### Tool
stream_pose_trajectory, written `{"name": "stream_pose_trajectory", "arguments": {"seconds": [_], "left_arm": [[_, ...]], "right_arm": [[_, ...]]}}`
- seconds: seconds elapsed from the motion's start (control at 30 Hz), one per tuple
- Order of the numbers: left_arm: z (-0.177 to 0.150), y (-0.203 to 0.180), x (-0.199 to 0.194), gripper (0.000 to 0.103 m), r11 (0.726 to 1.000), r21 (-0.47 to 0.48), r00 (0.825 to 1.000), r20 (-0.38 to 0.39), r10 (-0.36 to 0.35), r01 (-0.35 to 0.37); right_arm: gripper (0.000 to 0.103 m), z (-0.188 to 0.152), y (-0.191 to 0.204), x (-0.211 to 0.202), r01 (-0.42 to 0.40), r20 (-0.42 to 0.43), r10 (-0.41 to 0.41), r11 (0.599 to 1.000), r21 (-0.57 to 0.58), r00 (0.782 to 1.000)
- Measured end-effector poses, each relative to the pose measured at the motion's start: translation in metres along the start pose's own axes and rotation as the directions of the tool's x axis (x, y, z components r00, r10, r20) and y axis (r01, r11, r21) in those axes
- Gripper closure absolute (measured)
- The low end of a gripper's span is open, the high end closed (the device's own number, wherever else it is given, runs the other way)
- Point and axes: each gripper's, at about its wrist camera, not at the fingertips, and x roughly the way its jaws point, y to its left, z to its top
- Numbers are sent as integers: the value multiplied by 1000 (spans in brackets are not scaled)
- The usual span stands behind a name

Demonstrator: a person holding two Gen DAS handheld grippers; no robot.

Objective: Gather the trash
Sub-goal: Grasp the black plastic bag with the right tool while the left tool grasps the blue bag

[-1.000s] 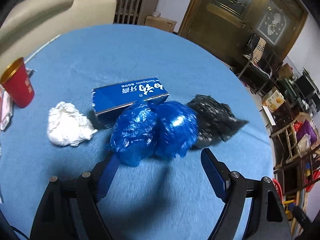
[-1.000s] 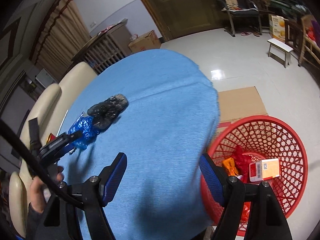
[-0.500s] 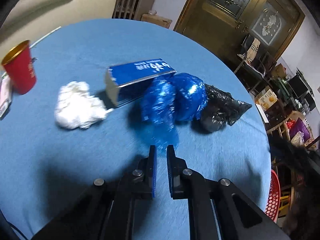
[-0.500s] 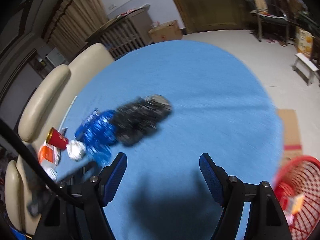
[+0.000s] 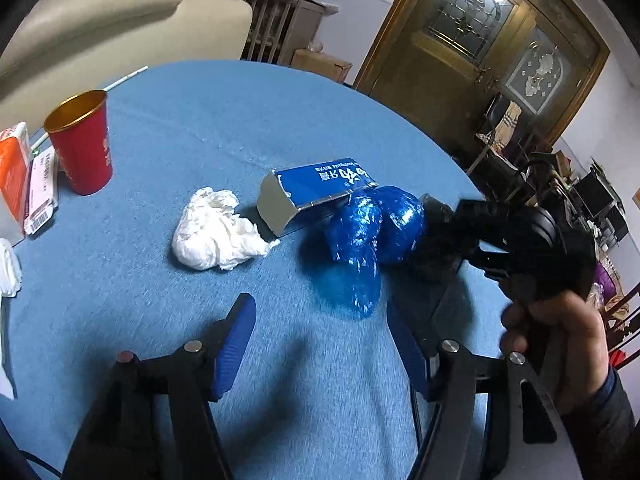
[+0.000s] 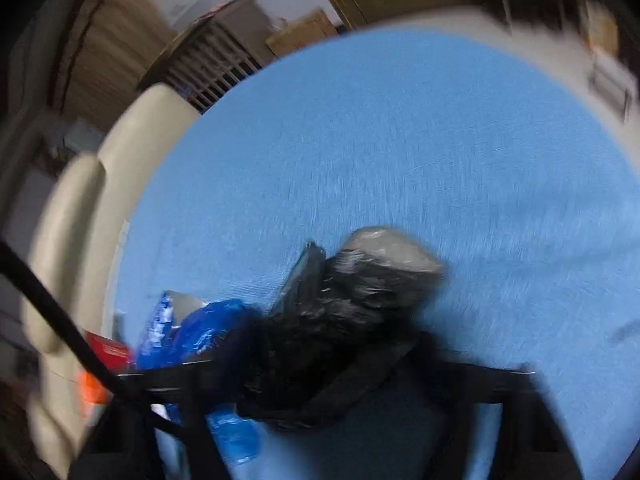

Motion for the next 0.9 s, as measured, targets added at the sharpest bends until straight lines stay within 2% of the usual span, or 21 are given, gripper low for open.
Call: {"name": "stream_pose_trajectory", "arguments": {"seconds": [0.07, 0.13, 0.23, 0.33, 0.5, 0.57, 0.67, 0.9], "left_arm": [[8, -8, 12, 30, 1000, -7, 1000, -21, 0, 0], [16, -17, 26, 22, 1000, 2, 999, -46, -19, 19], [30, -34, 52, 21, 999, 33, 997, -77, -5, 7], [42, -43, 73, 21, 999, 25, 994, -102, 32, -30], [53, -51, 99, 21, 1000, 3, 987, -159, 17, -17], [52, -50, 98, 52, 1000, -9, 989, -146, -14, 13], [45, -51, 89, 58, 1000, 20, 990, -142, -13, 16], [8, -49, 28, 58, 999, 41, 997, -74, 15, -12]], "right_arm": [[62, -3, -3, -4, -19, -10, 19, 1000, -24, 1000], [62, -9, -11, -17, 1, 11, 0, 999, -49, 1000], [62, -23, -31, -39, -9, 28, 10, 999, -51, 1000], [62, -38, -50, -58, -23, 34, 24, 999, -36, 999], [62, -53, -72, -77, -36, 44, 37, 999, -4, 998], [62, -56, -76, -78, -42, 44, 42, 999, -3, 998], [62, -58, -84, -87, -62, 53, 62, 998, -7, 997], [62, -80, -73, -100, -99, 61, 102, 994, -49, 993]]}}
